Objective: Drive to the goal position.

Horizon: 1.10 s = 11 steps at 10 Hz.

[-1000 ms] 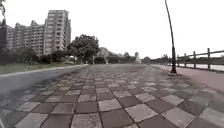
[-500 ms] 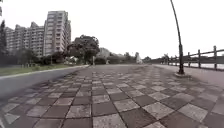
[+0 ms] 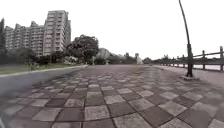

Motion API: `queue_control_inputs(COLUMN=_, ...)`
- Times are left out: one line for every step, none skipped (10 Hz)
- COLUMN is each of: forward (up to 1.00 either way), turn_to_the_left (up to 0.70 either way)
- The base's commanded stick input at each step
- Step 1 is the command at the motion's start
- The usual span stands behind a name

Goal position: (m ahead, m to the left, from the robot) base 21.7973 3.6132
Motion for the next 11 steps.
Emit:
queue_control_inputs(forward=1.0, turn_to_the_left=0.4)
queue_control_inputs(forward=1.0, turn_to_the_left=0.4)
queue_control_inputs(forward=1.0, turn_to_the_left=0.34)
queue_control_inputs(forward=1.0, turn_to_the_left=0.14)
queue_control_inputs(forward=1.0, turn_to_the_left=0.0)
queue_control_inputs(forward=1.0, turn_to_the_left=0.0)
queue_control_inputs(forward=1.0, turn_to_the_left=0.0)
queue_control_inputs(forward=1.0, turn_to_the_left=0.0)
queue_control_inputs(forward=1.0, turn_to_the_left=0.0)
queue_control_inputs(forward=1.0, turn_to_the_left=0.0)
queue_control_inputs(forward=1.0, turn_to_the_left=0.0)
